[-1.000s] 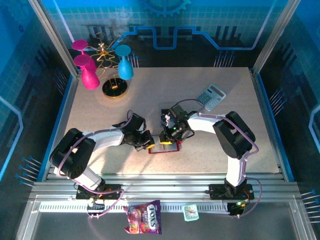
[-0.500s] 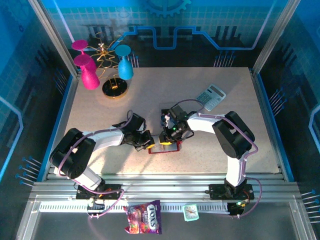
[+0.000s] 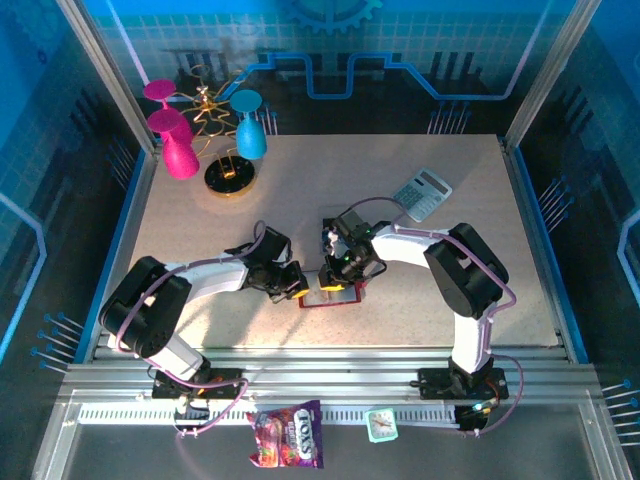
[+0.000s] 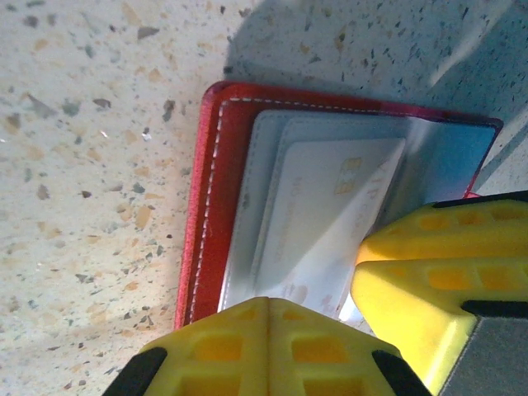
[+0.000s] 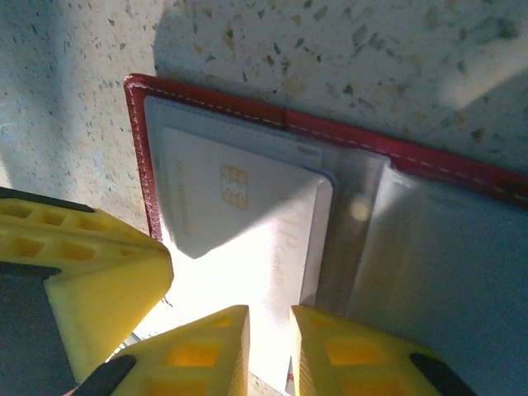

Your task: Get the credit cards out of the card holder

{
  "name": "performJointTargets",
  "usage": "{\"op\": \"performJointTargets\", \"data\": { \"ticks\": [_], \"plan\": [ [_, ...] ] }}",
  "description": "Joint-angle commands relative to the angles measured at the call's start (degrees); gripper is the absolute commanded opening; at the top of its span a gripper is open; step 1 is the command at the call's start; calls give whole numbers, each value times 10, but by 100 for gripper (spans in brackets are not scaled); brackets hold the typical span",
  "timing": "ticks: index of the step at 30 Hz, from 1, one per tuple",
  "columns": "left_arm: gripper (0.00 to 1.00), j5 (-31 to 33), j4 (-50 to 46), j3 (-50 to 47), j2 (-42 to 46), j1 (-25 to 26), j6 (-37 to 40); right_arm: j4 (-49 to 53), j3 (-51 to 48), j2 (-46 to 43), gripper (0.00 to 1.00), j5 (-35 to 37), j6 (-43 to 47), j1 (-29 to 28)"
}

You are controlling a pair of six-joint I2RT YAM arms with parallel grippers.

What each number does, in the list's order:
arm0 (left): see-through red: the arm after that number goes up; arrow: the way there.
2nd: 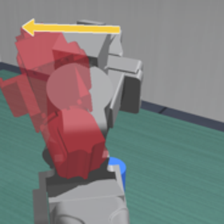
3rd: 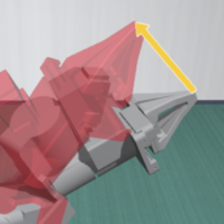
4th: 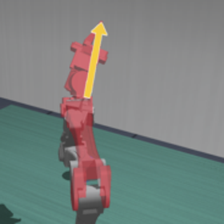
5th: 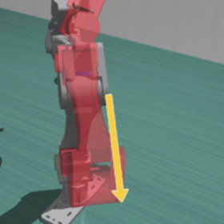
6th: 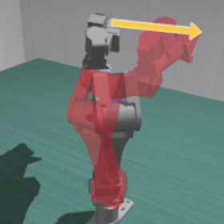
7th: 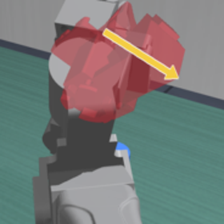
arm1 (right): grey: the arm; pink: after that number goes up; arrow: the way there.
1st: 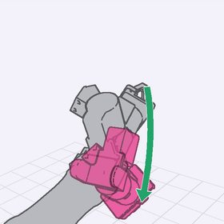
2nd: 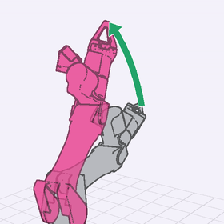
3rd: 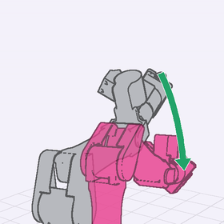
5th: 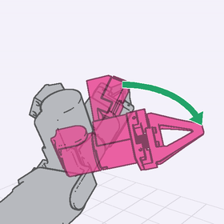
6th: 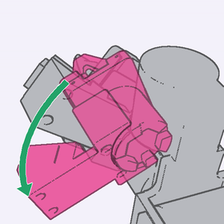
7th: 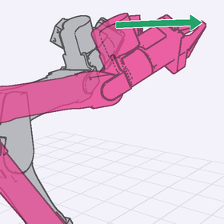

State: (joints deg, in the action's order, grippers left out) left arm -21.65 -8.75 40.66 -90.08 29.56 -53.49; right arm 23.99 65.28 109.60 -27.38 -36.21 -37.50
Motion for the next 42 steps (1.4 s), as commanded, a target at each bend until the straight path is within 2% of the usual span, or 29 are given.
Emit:
{"op": "performJointTargets", "data": {
  "ticks": [1, 24, 42],
  "plan": [
    [7, 5, -15, 9, -7, -3, 17, 34, 11, -1, 24, 22, 10, -8],
    [6, 20, -30, -1, -16, -4, 22, 78, 29, -9, 26, 66, 27, -14],
    [6, 17, -40, 12, -28, -20, 39, 91, 45, -27, 29, 59, 29, -14]
  ]
}}
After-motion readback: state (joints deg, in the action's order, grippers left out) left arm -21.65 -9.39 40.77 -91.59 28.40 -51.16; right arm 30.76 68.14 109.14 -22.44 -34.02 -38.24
